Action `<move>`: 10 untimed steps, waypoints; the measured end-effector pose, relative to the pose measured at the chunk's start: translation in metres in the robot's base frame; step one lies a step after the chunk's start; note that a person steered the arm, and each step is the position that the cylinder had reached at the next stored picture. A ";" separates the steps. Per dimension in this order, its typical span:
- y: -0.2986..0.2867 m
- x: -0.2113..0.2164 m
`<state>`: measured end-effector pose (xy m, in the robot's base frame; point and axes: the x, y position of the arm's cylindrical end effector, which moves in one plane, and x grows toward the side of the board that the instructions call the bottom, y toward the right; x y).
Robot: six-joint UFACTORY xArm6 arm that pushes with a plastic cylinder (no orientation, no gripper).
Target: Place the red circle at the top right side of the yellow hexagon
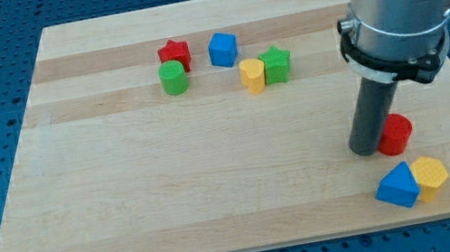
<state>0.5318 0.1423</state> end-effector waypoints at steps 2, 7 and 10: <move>0.001 -0.032; 0.029 -0.004; 0.036 0.001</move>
<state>0.5332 0.1780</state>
